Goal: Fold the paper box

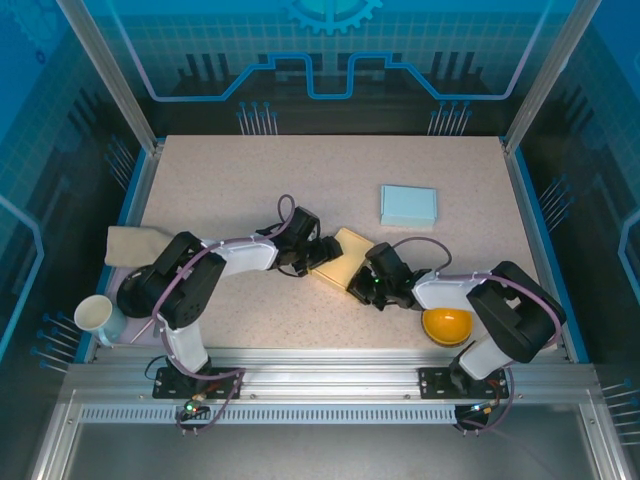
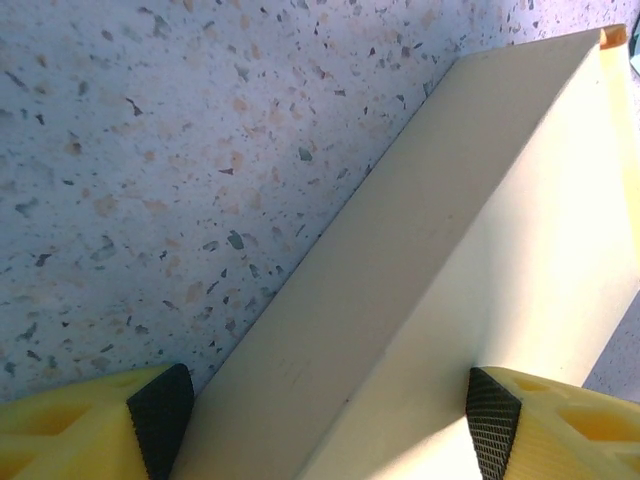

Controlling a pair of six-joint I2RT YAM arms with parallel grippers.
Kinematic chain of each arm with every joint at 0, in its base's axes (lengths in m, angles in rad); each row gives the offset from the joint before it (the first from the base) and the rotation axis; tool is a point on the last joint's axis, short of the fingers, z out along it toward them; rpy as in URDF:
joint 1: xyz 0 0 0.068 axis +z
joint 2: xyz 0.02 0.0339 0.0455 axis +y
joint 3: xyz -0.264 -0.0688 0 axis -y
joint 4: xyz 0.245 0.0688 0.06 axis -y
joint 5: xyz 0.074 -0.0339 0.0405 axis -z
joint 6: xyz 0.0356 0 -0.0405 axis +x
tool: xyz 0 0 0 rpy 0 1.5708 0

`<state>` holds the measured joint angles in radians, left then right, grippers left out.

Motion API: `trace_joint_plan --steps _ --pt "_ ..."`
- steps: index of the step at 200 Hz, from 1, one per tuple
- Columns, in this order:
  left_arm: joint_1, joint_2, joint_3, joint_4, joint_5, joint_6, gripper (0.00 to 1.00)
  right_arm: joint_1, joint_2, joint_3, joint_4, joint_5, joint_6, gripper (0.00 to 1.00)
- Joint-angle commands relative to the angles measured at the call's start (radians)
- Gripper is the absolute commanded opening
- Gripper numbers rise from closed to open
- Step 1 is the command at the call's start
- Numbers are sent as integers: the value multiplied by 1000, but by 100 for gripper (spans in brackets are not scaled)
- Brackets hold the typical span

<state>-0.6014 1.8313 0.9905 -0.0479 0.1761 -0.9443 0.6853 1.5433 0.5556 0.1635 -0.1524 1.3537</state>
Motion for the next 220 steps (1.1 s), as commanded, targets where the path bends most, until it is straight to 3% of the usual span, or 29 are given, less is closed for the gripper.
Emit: trace_joint_plan --steps 1,28,77,123,142,168,196,220 --pt "-117 143 -2 66 133 -88 75 87 27 132 232 -21 18 1" --pt "-83 153 52 -36 101 -10 76 98 14 109 163 24 25 0" --pt "62 165 148 -186 88 153 76 80 -93 -22 12 103 4 3" --pt "114 156 290 -341 22 270 80 70 -262 -43 -279 178 -121 8" --pt "136 106 300 -361 -3 276 83 30 -370 -23 -447 234 -244 17" --pt "146 -7 294 -392 -63 285 86 -91 -429 98 -628 233 -544 34" --pt "145 -135 235 -399 -98 256 88 -231 -322 285 -697 141 -847 46" --pt "143 -232 121 -348 -95 171 88 -247 -159 459 -685 138 -1020 54"
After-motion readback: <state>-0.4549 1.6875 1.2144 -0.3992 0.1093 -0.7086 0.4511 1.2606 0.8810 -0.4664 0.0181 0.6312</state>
